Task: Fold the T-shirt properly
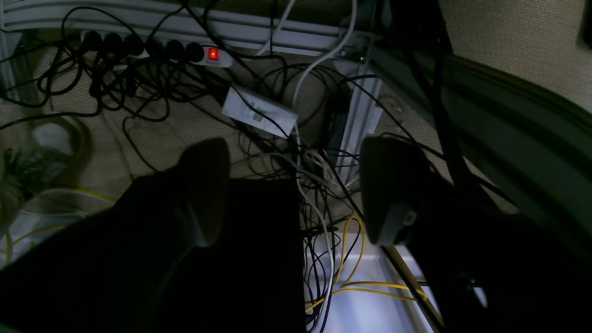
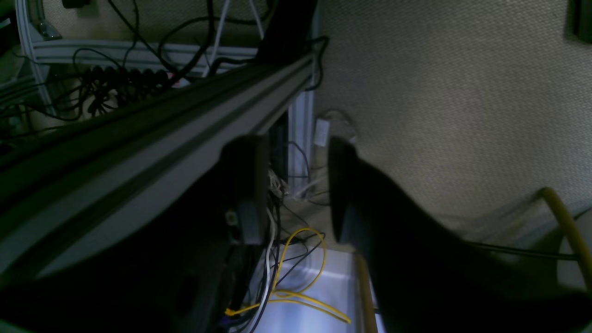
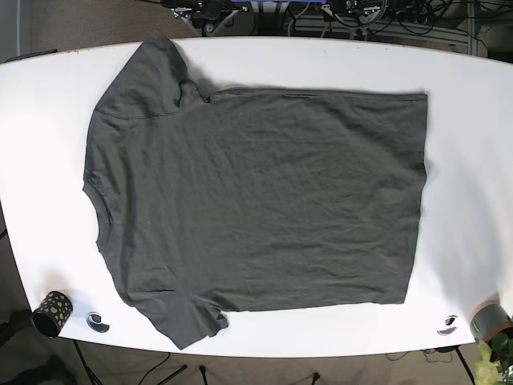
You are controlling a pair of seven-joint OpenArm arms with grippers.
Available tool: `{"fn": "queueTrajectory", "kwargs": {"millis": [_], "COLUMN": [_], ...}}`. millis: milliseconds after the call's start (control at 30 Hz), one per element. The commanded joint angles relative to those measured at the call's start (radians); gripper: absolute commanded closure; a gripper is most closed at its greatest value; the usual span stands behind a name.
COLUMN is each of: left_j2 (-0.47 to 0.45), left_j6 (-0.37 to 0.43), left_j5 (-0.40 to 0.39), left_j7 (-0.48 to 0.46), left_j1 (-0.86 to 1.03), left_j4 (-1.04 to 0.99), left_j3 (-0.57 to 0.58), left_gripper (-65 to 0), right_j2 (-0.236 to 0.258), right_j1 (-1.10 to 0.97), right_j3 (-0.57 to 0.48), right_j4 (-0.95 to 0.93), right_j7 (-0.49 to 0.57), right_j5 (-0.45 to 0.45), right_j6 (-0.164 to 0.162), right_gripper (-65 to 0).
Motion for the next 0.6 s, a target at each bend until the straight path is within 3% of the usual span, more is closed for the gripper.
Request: {"fn": "queueTrajectory", "kwargs": {"millis": [0,133,167,200,567], "left_j2": [-0.008,-0.013,-0.027,-0.031,-0.031], "left_j6": [-0.002,-0.007,0.001,-0.004,-0.004], "left_j5": [0.003,0.004,0.002,-0.004,-0.004], "left_j7": [0.014,0.029,0.031,0.011,0.009], "left_j1": [0.086,0.196,0.161,0.137,0.137], "left_j4": [0.109,0.265,0.241,0.198,0.198], "left_j3": [0.006,0.004,0.017,0.038,0.038], "left_gripper": [-42.0,-42.4,-42.3,-41.5,-41.5], "right_j2": [0.083,0.128,0.061,0.051,0.051], "right_j1": [-0.114,-0.219,-0.167,-0.129,-0.106], "right_j3": [-0.003,-0.003,0.042,0.085,0.085], "right_j4": [0.128,0.259,0.194,0.128,0.126], "right_j7": [0.176,0.177,0.102,0.04,0.038], "right_j5": [0.001,0.004,0.0,-0.001,-0.001], "right_j6": [-0.013,-0.009,-0.01,-0.059,-0.059], "right_gripper": [-20.4,-20.5,-13.0,-7.0,-7.1]}}
